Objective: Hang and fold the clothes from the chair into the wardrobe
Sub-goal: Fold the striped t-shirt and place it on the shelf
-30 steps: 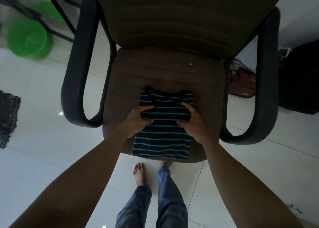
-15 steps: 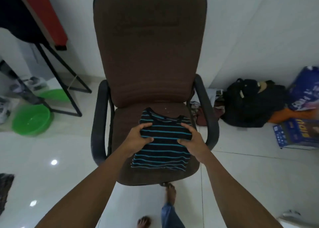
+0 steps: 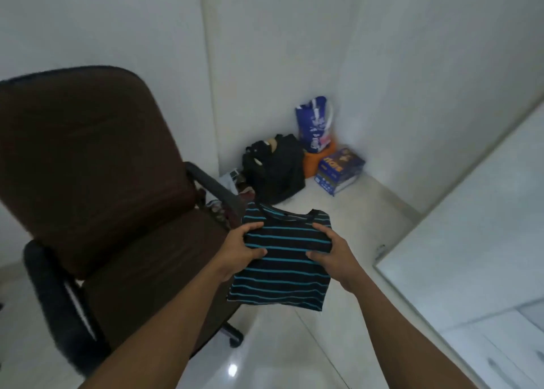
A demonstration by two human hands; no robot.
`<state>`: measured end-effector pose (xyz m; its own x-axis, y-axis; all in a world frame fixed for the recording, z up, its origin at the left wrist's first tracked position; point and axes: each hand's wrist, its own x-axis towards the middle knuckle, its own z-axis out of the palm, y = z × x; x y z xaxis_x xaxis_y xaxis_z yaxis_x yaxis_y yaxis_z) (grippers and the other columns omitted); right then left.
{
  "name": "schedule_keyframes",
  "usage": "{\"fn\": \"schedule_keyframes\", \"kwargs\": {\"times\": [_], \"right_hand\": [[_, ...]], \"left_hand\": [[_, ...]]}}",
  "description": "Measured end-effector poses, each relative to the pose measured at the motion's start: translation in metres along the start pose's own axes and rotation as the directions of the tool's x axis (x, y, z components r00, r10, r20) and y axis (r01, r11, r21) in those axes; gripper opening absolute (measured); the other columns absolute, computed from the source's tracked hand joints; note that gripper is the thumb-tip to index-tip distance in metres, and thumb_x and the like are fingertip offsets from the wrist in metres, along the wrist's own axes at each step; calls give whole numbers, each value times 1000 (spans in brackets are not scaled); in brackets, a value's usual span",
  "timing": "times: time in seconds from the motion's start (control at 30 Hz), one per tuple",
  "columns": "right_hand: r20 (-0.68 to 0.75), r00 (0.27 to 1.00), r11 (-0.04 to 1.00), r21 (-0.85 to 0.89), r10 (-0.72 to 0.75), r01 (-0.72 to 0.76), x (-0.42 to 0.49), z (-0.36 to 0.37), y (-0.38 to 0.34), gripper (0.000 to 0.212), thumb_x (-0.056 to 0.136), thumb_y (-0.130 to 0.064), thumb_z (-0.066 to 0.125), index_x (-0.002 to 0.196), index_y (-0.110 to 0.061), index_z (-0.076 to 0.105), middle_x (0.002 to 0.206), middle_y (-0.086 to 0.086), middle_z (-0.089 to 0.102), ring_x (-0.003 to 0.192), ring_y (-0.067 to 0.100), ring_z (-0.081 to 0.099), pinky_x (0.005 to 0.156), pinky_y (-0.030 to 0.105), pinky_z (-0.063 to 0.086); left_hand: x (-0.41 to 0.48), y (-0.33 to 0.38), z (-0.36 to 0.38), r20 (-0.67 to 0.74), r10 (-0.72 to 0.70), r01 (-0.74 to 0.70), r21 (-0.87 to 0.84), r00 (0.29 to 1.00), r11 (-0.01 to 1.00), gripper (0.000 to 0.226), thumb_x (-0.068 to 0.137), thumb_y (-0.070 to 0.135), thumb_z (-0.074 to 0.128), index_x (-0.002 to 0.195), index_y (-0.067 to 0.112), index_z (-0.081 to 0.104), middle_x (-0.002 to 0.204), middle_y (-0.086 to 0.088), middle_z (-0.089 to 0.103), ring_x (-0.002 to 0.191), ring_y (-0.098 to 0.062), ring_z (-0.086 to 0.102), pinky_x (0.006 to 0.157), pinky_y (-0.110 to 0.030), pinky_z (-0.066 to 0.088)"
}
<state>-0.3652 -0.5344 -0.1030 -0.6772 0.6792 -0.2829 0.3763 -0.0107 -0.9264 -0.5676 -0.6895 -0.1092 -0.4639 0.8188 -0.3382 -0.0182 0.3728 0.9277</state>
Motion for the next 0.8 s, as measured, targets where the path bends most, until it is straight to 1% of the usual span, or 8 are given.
{"fn": "schedule_keyframes", "kwargs": {"times": [0.1, 0.17, 0.27, 0.37, 0.5, 0.6, 0.67, 0.8], "right_hand": [[-186, 982, 999, 40, 21, -14, -66, -70, 25, 64, 83, -5, 76, 134, -35, 50, 129, -1, 57, 114, 16, 60, 95, 35, 56], [-326, 945, 998, 55, 33, -16, -119, -116, 43, 63, 84, -5, 76, 133, -35, 51, 128, -1, 57, 114, 16, 60, 96, 35, 56], [-531, 846, 998, 58, 46, -18, -215, -178, 77, 56, 84, -6, 75, 128, -34, 55, 125, -3, 59, 111, 14, 61, 94, 36, 56], [-681, 729, 996, 90, 72, -14, -323, -227, 112, 50, 84, -5, 75, 123, -30, 57, 119, -3, 62, 109, 14, 63, 90, 33, 58], [-802, 583, 988, 153, 128, -7, -474, -274, 150, 48, 84, 0, 74, 121, -26, 59, 117, -2, 61, 109, 18, 63, 88, 35, 59], [-869, 475, 989, 144, 138, -24, -575, -304, 171, 50, 82, -3, 77, 117, -35, 60, 122, 0, 59, 113, 20, 61, 95, 42, 56], [-900, 421, 993, 110, 116, -37, -630, -324, 177, 51, 82, -6, 78, 117, -38, 59, 125, 0, 59, 115, 20, 60, 97, 43, 55], [-952, 302, 999, 44, 48, -21, -724, -363, 170, 51, 85, -7, 75, 128, -27, 56, 128, 1, 57, 117, 19, 57, 98, 34, 53]], "left_hand": [[1, 28, 82, 156, 93, -105, 72, 983, 992, 67, 80, 6, 81, 139, 24, 54, 128, 6, 56, 115, -13, 59, 94, -24, 53], [-6, 44, 146, 267, 121, -154, 107, 956, 982, 66, 80, 7, 80, 138, 25, 54, 129, 6, 55, 115, -12, 59, 94, -24, 54], [-36, 61, 250, 425, 143, -214, 122, 894, 969, 66, 81, 6, 79, 138, 26, 54, 129, 6, 54, 117, -16, 57, 100, -34, 53], [-86, 70, 354, 567, 197, -309, 108, 800, 945, 66, 80, 6, 80, 139, 25, 53, 131, 3, 55, 119, -17, 57, 101, -36, 52], [-178, 75, 481, 718, 217, -402, 96, 661, 911, 67, 81, 7, 79, 139, 25, 52, 133, 2, 54, 122, -18, 56, 103, -40, 51], [-246, 83, 557, 801, 245, -471, 52, 546, 881, 68, 80, 9, 81, 139, 26, 52, 135, 2, 54, 123, -19, 56, 104, -40, 50], [-284, 94, 600, 835, 264, -511, 23, 482, 859, 68, 80, 11, 81, 139, 27, 52, 136, 1, 53, 124, -19, 55, 105, -40, 50], [-352, 132, 675, 869, 328, -594, -50, 369, 803, 67, 79, 12, 82, 137, 29, 53, 134, 2, 54, 122, -16, 55, 104, -36, 50]]}}
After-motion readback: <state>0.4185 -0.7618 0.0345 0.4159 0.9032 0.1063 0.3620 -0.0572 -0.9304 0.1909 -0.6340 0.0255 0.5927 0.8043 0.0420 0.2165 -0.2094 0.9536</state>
